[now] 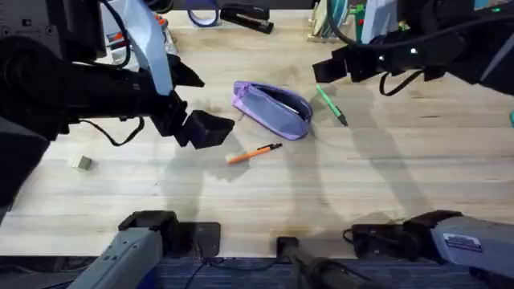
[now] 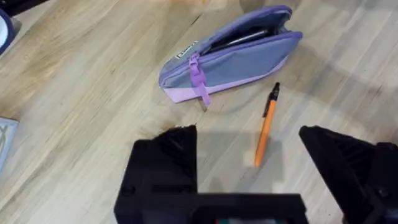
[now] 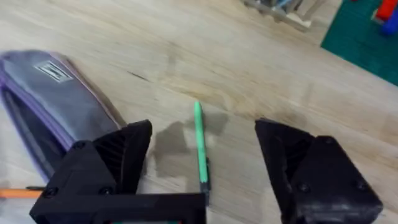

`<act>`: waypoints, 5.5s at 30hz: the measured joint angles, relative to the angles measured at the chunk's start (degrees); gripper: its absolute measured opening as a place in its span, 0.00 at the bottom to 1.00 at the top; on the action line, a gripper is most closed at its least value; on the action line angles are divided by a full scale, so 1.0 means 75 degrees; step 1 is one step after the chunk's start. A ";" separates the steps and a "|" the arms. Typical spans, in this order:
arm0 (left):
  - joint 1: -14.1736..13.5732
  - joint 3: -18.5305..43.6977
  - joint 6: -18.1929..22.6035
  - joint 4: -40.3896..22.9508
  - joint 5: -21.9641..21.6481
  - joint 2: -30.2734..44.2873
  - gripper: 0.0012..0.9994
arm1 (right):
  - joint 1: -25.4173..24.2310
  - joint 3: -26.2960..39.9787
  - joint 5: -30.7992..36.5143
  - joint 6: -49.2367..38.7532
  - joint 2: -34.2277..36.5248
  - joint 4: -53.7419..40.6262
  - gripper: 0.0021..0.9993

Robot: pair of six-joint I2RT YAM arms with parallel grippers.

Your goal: Unzip the bag, pick up the pens from the table one at a time and place them inside, then zip the bag closed.

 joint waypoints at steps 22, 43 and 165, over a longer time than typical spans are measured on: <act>0.0000 0.0000 -0.0005 0.0000 -0.0003 -0.0002 0.99 | 0.0000 0.0038 0.0113 -0.0061 0.1334 0.0064 1.00; 0.0000 0.0000 -0.0026 0.0001 -0.0025 -0.0003 0.99 | -0.0006 0.0149 -0.0123 0.0282 0.2550 0.0007 1.00; 0.0000 0.0000 -0.0026 0.0000 -0.0026 -0.0001 0.99 | 0.2168 0.0609 -0.2452 -0.4155 0.1610 -0.0477 0.03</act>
